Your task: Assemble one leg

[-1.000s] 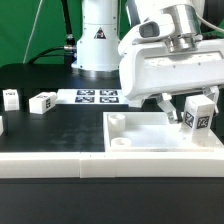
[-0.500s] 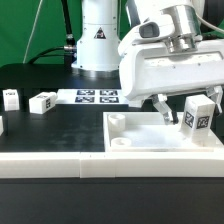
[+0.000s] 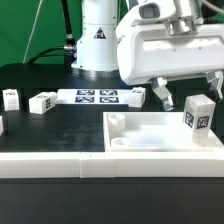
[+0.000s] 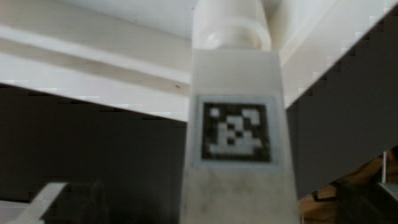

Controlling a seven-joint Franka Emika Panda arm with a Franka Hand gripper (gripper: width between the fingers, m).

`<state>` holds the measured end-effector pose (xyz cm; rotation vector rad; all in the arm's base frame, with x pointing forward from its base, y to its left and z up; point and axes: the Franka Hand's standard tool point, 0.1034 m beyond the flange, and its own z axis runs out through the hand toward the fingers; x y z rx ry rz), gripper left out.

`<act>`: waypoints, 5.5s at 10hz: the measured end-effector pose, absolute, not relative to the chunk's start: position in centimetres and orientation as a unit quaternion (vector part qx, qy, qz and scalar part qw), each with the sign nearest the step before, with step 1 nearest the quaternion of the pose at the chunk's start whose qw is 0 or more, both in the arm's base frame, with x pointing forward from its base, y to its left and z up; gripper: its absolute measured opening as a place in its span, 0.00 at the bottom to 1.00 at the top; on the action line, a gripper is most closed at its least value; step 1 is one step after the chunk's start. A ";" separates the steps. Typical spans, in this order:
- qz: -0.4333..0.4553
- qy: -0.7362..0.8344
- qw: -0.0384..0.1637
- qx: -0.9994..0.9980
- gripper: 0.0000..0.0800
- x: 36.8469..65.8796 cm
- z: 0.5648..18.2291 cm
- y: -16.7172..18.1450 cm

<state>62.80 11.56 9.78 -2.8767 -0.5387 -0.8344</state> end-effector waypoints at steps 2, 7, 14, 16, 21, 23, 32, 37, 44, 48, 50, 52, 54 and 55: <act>-0.257 -0.179 0.054 -0.948 0.81 62.4 9.4 11.9; -0.030 -0.181 0.092 -0.979 0.81 62.5 9.3 13.1; -0.003 -0.193 0.087 -0.977 0.81 64.3 9.4 12.7; -0.021 -0.205 0.080 -0.975 0.81 64.2 8.7 12.7; -0.029 -0.213 0.078 -0.974 0.42 64.0 8.0 12.4; -0.029 -0.210 0.077 -0.974 0.37 64.0 8.0 12.2; -0.046 0.199 0.084 -0.975 0.37 63.2 7.7 11.1; -0.033 0.442 0.102 -0.891 0.37 63.4 7.7 11.3; -0.019 0.503 0.114 -0.857 0.67 63.3 7.6 11.6; -0.040 0.277 0.105 -0.954 0.81 63.5 7.8 12.2; -0.056 0.133 0.097 -0.985 0.81 63.7 7.8 11.4; -0.067 0.020 0.084 -0.994 0.81 63.8 7.8 11.2; -0.076 -0.111 0.063 -0.989 0.81 63.7 7.7 11.3; -0.078 -0.139 0.061 -0.985 0.81 63.6 7.6 11.3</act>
Offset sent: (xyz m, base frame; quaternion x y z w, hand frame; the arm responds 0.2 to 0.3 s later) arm 0.0177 -0.0092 -0.0088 -0.0207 -0.2333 0.0117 0.9721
